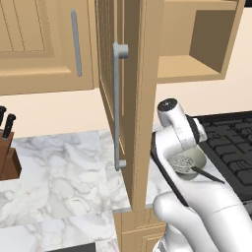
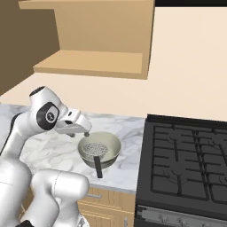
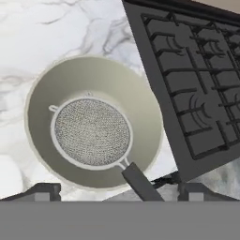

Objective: Open the cabinet and setup a tea strainer by placing it in the bowl upright.

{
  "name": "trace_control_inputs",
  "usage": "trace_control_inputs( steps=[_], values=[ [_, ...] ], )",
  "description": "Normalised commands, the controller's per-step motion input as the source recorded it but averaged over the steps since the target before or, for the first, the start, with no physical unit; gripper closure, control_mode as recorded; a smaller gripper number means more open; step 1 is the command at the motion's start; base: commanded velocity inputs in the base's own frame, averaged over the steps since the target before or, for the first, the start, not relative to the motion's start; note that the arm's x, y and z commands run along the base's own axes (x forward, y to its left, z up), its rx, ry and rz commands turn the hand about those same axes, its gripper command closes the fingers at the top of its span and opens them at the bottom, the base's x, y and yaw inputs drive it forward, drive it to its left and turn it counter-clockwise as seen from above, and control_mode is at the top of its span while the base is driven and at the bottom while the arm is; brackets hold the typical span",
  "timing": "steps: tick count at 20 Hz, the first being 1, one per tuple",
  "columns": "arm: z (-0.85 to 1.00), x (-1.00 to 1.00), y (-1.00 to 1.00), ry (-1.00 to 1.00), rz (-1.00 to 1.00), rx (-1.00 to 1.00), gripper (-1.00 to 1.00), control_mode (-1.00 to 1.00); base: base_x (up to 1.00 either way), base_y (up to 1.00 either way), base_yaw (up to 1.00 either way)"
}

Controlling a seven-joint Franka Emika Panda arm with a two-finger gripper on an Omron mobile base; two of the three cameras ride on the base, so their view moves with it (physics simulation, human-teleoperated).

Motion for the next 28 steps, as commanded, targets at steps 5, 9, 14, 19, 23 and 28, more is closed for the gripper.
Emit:
trace_control_inputs(
  steps=[5,9,14,19,23,28],
  values=[
    [0.18,-0.79,0.01,0.02,0.0,0.34,-1.0,-1.0,0.0,0.0,0.0],
    [0.58,-0.54,0.03,-0.01,0.0,0.19,-1.0,-1.0,0.0,0.0,0.0],
    [0.84,-0.27,0.1,-0.04,0.0,0.02,-1.0,-1.0,0.0,0.0,0.0],
    [0.45,-0.03,0.26,0.0,0.0,0.0,-1.0,-1.0,0.0,0.0,0.0],
    [0.11,0.0,0.22,0.0,0.0,0.05,-1.0,-1.0,0.0,0.0,0.0],
    [0.05,0.0,0.05,-0.04,0.01,0.09,-1.0,-1.0,0.0,0.0,0.0]
  ],
)
